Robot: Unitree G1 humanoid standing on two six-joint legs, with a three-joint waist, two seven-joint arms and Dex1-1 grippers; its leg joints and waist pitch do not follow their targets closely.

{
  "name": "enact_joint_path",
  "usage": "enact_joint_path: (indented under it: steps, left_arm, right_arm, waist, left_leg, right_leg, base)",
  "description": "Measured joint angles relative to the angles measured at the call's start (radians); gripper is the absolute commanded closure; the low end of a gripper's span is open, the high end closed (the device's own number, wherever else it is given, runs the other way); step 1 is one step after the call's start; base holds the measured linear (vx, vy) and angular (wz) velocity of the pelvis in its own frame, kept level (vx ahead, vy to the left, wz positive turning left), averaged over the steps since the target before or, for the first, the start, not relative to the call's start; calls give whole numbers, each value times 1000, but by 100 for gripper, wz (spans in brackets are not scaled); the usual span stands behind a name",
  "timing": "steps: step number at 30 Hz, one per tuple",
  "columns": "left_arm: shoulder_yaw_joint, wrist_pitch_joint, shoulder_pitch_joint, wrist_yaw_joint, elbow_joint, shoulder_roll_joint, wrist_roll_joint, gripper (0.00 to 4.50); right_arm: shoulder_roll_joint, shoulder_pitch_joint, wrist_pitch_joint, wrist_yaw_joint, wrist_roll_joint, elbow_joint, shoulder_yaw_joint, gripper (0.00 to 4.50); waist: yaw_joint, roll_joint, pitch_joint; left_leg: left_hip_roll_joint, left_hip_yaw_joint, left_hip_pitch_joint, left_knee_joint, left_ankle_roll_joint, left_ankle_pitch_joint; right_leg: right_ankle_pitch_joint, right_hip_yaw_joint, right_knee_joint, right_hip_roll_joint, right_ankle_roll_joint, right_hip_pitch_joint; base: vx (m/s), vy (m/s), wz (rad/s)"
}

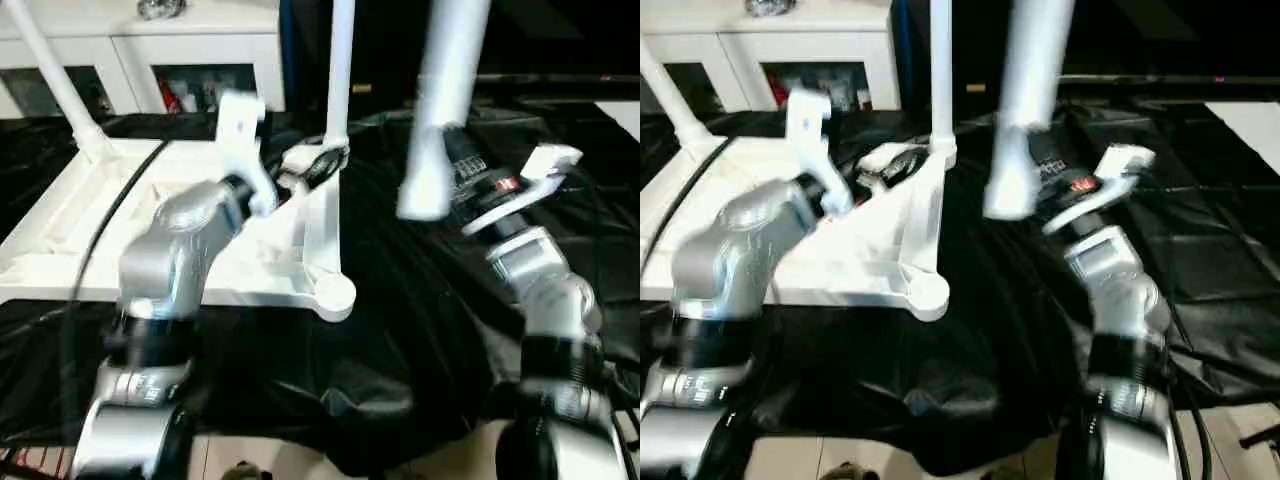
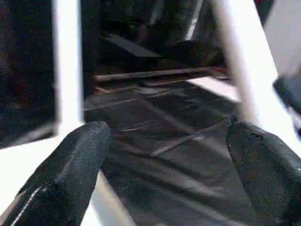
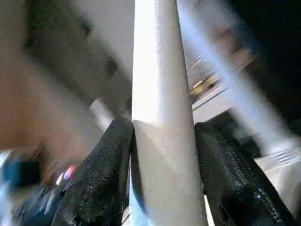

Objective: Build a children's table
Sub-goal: Pick table leg

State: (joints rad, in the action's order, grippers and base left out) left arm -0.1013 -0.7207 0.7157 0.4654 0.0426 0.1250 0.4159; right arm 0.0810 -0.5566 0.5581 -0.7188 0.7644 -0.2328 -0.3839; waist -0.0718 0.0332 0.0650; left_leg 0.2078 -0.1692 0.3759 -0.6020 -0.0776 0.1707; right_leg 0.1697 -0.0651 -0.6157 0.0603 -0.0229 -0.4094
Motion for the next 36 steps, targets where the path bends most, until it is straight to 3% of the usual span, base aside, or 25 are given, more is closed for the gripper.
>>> enact_joint_path:
  steps: [2,5,11,16,22,27,35,36]
  left_arm:
    - [-20,-39,23,-3,12,-30,48,0]
    - [-65,-76,42,-18,44,-64,117,0]
    - [-160,-137,76,-59,63,-113,220,0]
    - [-166,-166,81,-88,60,-136,235,0]
    - [-190,-181,83,-123,58,-155,281,47]
    - [-188,-197,82,-132,58,-153,283,103]
    - [-127,-191,60,-130,47,-117,235,149]
    - [-118,-190,59,-130,47,-111,233,153]
  right_arm:
    - [-10,15,40,-18,27,38,36,270]
    - [-8,21,74,-27,49,87,43,270]
    - [12,62,104,-34,51,135,87,270]
    - [18,76,109,-34,18,142,151,272]
    - [21,82,81,-25,-88,144,239,308]
    - [23,82,54,-9,-101,144,248,356]
    - [40,82,35,-6,-135,136,253,408]
    - [40,82,28,-6,-140,131,254,431]
  waist:
    - [-4,0,0]
    - [-17,-1,0]
    - [-22,-2,0]
    - [-23,-3,0]
    - [-21,-3,0]
    - [-22,-3,0]
    - [-21,-3,0]
    - [-21,-3,0]
  left_leg:
    - [0,0,1,0,0,0]
    - [0,0,2,0,0,0]
    - [0,1,6,0,1,0]
    - [0,1,9,0,1,0]
    - [0,1,9,0,1,0]
    - [0,1,9,0,1,0]
    - [0,1,9,0,1,0]
    - [0,1,9,0,1,0]
  right_leg:
    - [0,0,1,0,0,0]
    - [0,0,2,0,0,0]
    - [0,-2,4,0,3,-1]
    - [-1,-2,5,1,2,-4]
    - [-1,-2,4,1,3,-4]
    - [0,-2,5,1,4,-4]
    - [0,-2,4,1,4,-4]
    - [0,-2,4,1,4,-4]
  base:
    - [0,0,0]
    - [0,0,0]
    - [0,0,0]
    - [0,0,0]
    - [0,0,0]
    - [0,0,0]
    - [0,0,0]
    - [0,0,0]
